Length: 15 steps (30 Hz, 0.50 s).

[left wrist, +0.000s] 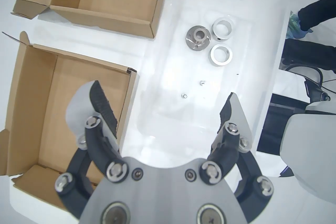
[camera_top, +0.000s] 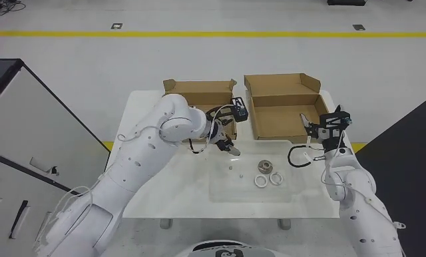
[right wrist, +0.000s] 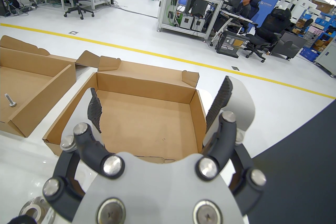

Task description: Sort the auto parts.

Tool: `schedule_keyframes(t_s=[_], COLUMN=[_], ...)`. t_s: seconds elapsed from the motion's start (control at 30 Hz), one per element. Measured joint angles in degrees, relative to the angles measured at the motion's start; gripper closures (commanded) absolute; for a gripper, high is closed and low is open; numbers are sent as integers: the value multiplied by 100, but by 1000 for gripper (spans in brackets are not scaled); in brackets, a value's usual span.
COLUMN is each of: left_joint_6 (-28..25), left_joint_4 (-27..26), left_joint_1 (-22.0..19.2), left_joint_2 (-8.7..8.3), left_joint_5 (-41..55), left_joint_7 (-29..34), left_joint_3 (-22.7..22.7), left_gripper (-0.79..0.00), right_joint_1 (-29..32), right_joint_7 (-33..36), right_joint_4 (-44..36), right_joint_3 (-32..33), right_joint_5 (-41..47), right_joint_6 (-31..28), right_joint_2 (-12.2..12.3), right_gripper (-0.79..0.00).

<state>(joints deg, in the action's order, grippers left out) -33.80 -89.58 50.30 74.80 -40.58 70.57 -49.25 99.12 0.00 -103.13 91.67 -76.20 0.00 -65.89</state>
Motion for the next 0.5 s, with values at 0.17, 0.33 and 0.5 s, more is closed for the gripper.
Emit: schedule_keyframes(t_s=[0.17, 0.33, 0.5], left_joint_6=[150, 160, 159], left_joint_4=[-234, -238, -237], left_joint_1=[24, 9, 10], left_joint_2=[-86, -92, -92], left_joint_5=[116, 110, 110], left_joint_7=[142, 151, 150], left_joint_3=[274, 287, 287], left_gripper=[-785, -785, -785], right_joint_1=[0, 0, 0], right_joint_7=[0, 0, 0], right_joint_4=[0, 0, 0], right_joint_3=[0, 0, 0], right_joint_5=[0, 0, 0], right_joint_6=[0, 0, 0], right_joint_2=[0, 0, 0], right_gripper=[-785, -785, -785])
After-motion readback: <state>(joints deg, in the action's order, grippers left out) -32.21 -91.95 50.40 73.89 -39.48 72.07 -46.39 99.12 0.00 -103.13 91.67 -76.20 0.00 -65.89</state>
